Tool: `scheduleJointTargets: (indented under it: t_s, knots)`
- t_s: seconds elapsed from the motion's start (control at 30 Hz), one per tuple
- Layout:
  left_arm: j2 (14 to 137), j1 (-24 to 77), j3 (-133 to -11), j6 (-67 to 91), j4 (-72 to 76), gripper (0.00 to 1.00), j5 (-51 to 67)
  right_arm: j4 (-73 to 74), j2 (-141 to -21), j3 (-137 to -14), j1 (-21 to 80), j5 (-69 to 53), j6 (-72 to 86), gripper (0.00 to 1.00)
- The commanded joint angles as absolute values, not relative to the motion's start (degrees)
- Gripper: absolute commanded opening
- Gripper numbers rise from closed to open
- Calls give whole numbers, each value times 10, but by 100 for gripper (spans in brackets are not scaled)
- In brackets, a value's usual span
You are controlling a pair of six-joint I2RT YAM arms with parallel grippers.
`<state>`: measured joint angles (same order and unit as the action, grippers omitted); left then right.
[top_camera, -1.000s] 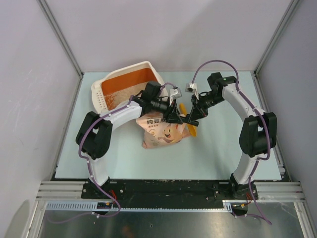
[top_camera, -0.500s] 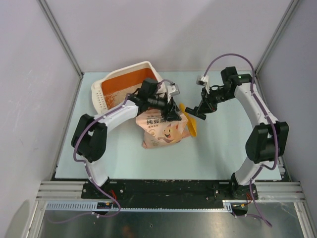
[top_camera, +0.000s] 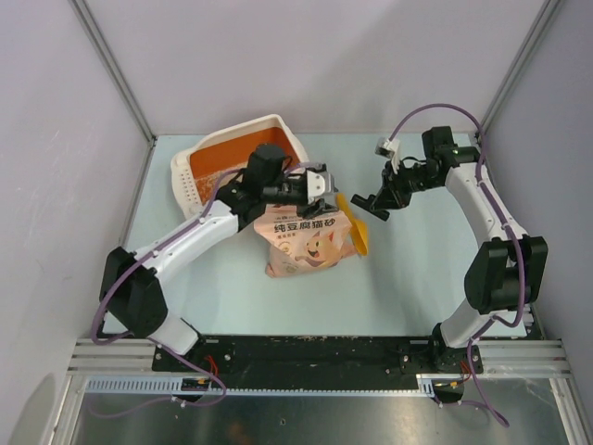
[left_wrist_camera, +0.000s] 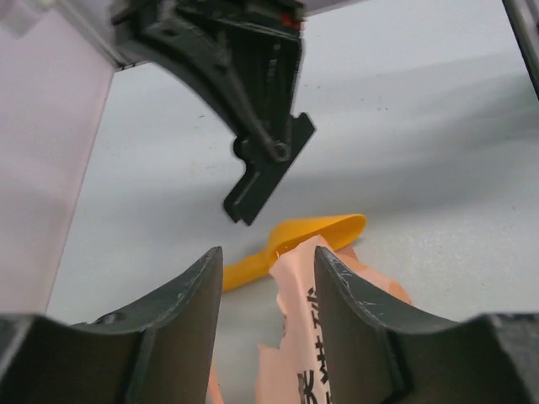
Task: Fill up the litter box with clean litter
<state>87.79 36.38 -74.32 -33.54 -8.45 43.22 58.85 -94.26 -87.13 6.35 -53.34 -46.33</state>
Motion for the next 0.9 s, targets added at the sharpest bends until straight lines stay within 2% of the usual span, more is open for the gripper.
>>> scheduleJointTargets:
  t_s: [0.0,0.13,0.57,0.7,0.87]
  knots:
    - [894,388,-743,-426,-114,50,429,535,-922,-866,62,-524,-425,0]
    - [936,406,-756,-442,-120,43,398,524,-915,-854,58,-509,-413,0]
    - [978,405,-773,-417,-124,38,368,507,-888,-809,43,-507,-395,0]
    - [972,404,-781,-391,-124,42,367,507,-887,-807,41,-506,-395,0]
    - [979,400,-775,-388,-127,36,368,494,-892,-806,41,-511,-384,0]
